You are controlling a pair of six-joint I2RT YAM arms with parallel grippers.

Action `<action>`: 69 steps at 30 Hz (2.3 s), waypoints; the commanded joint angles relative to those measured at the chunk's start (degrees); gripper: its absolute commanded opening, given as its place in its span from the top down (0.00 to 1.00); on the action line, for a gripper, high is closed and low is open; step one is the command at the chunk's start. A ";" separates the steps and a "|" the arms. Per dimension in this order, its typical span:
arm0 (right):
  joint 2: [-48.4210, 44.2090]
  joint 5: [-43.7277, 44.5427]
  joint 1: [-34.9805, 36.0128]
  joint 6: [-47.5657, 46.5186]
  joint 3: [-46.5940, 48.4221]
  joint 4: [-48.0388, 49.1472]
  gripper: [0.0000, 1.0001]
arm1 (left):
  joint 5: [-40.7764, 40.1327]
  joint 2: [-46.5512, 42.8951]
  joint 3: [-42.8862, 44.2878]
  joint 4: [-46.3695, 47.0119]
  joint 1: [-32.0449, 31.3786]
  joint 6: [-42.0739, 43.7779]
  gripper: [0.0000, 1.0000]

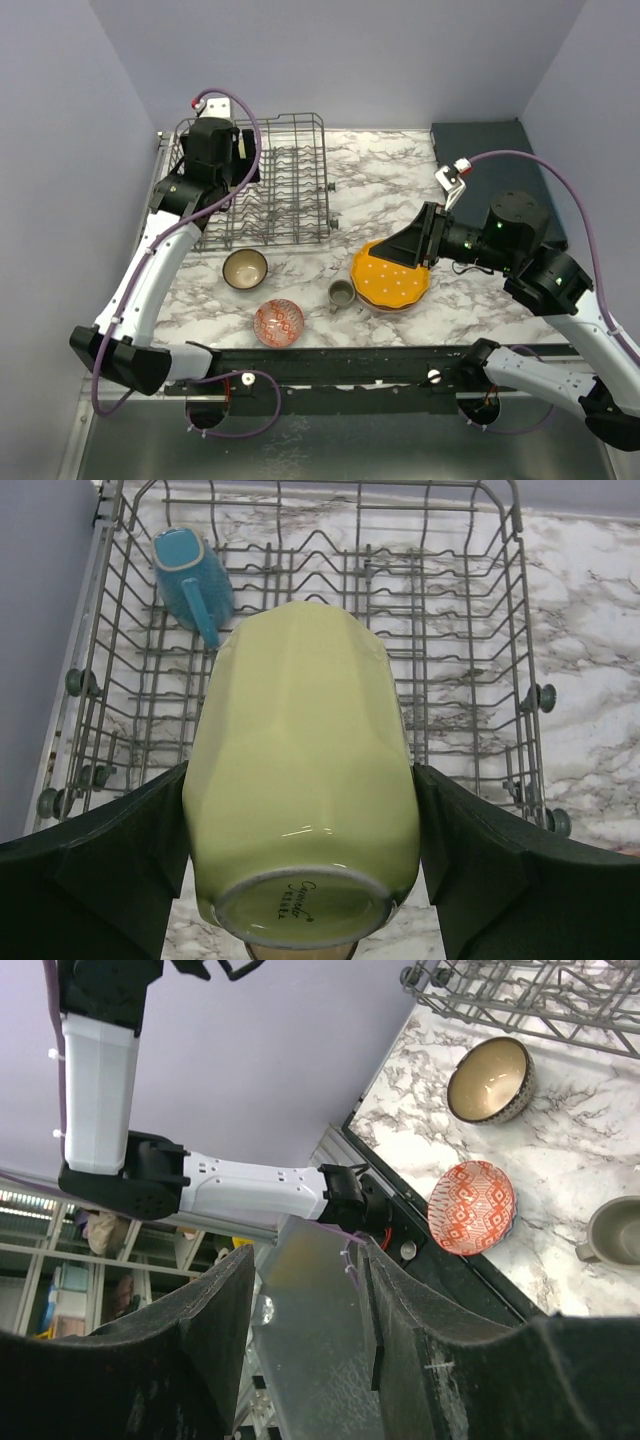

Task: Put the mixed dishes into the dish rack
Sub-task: Turn the cup upside down in the dish rack.

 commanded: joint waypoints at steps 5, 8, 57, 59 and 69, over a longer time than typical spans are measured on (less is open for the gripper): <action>-0.43 1.45 0.27 -0.42 -0.94 -1.19 0.49 | 2.54 6.36 5.14 -3.09 10.99 -10.08 1.00; 0.01 1.39 0.27 -0.38 -1.36 -1.08 0.49 | 5.03 8.26 5.18 -3.58 15.96 -12.70 1.00; 2.56 1.34 0.33 -0.48 -5.67 0.01 0.49 | 13.32 49.76 26.42 -10.41 29.91 -27.03 1.00; 2.39 1.49 0.27 -0.43 -5.94 0.19 0.49 | 13.87 50.56 26.88 -10.86 30.05 -27.03 1.00; 2.72 1.57 0.28 -0.55 -6.06 0.19 0.48 | 15.22 51.45 27.49 -12.30 30.18 -25.12 0.72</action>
